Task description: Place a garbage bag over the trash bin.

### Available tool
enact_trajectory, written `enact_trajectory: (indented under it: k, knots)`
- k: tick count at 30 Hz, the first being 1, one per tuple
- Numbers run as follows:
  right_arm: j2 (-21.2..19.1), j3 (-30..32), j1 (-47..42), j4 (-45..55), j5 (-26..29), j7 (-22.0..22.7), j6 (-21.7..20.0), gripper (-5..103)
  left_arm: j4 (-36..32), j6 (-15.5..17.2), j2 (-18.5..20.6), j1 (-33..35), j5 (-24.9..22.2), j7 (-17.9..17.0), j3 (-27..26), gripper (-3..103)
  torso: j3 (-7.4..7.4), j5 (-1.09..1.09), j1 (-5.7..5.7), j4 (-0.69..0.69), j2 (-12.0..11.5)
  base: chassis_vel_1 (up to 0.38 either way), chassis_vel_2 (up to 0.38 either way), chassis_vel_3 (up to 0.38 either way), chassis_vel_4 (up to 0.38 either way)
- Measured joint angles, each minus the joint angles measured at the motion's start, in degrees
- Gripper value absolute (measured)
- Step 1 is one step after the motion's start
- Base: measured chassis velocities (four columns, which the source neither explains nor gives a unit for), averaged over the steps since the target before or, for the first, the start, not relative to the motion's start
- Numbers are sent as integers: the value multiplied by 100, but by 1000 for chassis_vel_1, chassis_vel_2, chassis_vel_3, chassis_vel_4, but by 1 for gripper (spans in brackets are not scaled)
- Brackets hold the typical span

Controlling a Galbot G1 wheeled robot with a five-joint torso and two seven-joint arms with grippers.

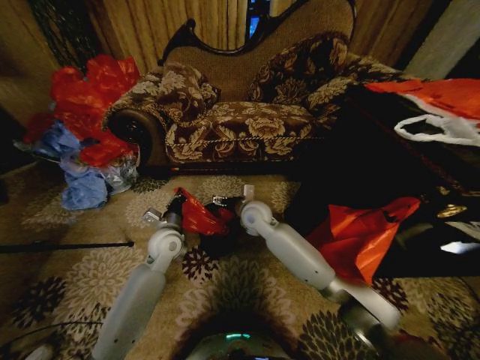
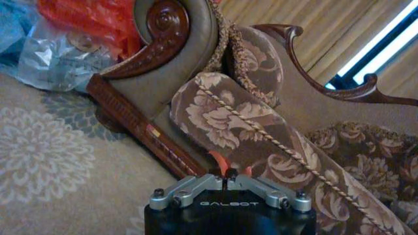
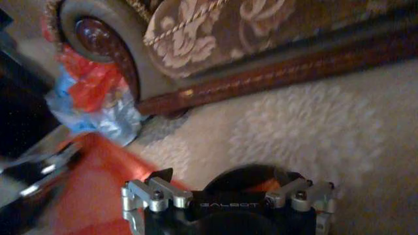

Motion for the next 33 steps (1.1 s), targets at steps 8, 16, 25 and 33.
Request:
enact_trajectory:
  k: [8,16,25,33]
  knots:
    - [348,-190,-475,0,-638,-251,-68,100,123,-1,15,-164,-60,-31,100,0,0,0,0,0,0,0,0,0,0]
    - [777,-319,-406,-851,-1526,-643,-47,100,53,-1,65,-128,-148,-63,96,0,0,-1,0,2,0,0,0,0,0]
    - [643,-230,-363,-1445,-2650,-842,104,100,-86,0,147,-118,-250,-89,72,0,0,0,0,1,0,0,0,0,0]
    - [368,-47,-341,-1317,-2797,-822,138,100,-105,0,133,-51,-254,-90,79,0,0,0,0,0,0,0,0,0,0]
